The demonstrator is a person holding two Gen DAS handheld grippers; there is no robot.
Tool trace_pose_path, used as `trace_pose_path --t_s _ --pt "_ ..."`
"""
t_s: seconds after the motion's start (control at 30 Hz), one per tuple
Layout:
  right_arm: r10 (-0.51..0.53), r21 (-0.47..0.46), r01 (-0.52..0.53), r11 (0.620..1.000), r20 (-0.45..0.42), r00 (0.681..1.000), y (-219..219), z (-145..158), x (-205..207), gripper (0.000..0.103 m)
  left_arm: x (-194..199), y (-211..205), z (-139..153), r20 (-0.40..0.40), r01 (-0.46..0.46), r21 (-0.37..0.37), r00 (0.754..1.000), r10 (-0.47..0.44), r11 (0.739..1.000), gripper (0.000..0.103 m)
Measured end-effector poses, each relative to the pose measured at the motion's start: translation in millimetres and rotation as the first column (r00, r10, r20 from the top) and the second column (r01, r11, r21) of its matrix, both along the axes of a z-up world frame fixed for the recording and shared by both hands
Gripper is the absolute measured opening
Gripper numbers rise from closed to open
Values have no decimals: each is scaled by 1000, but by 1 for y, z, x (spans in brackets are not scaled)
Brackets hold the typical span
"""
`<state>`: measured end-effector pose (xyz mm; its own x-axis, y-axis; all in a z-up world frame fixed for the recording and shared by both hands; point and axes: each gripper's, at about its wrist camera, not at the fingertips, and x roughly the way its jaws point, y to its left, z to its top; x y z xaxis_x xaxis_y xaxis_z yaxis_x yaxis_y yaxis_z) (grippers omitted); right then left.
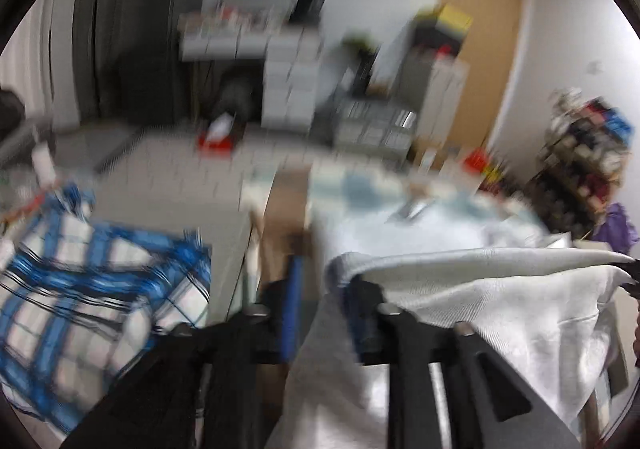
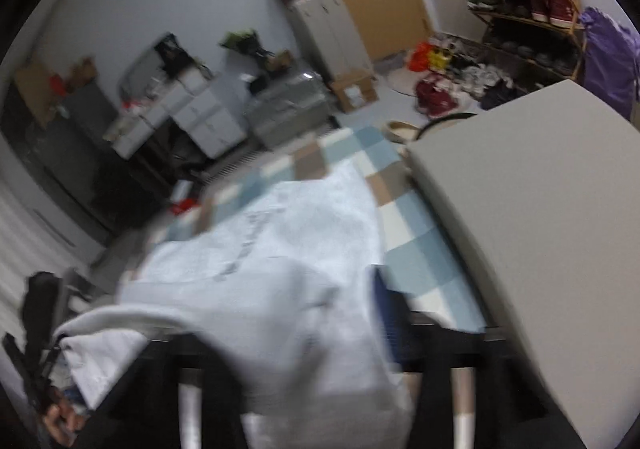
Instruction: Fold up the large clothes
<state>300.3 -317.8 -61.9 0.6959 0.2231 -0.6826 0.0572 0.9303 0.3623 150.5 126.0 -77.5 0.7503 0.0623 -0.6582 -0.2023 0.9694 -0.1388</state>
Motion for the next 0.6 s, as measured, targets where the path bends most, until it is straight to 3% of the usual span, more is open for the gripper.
trace_pose_path --t_s 0.03,0.1,0.17,0.23,0.33,0.43,0.6 --pt "4 -16 -4 1000 -17 1000 4 -5 4 66 7 3 -8 -55 -8 -18 998 7 1000 40" --pt "55 -81 -53 995 14 998 18 -8 -4 65 4 5 -23 -90 -21 -56 996 16 998 41" --pt "107 -173 -94 980 67 992 29 -7 -18 66 -11 -4 -27 -65 -16 4 998 16 1000 55" --pt "113 -243 -100 965 41 993 28 -7 -18 71 -17 -11 -28 -43 -19 69 999 23 997 65" --pt "107 -138 -117 983 -84 991 10 -9 4 73 -10 -5 -27 -57 -17 61 998 21 998 66" --pt "159 -65 -168 984 -122 980 -3 -5 16 74 1 9 -19 -68 -31 21 997 32 999 66" --pt "340 36 -339 940 -34 940 -7 15 9 75 12 13 -13 -85 44 37 996 -41 998 66"
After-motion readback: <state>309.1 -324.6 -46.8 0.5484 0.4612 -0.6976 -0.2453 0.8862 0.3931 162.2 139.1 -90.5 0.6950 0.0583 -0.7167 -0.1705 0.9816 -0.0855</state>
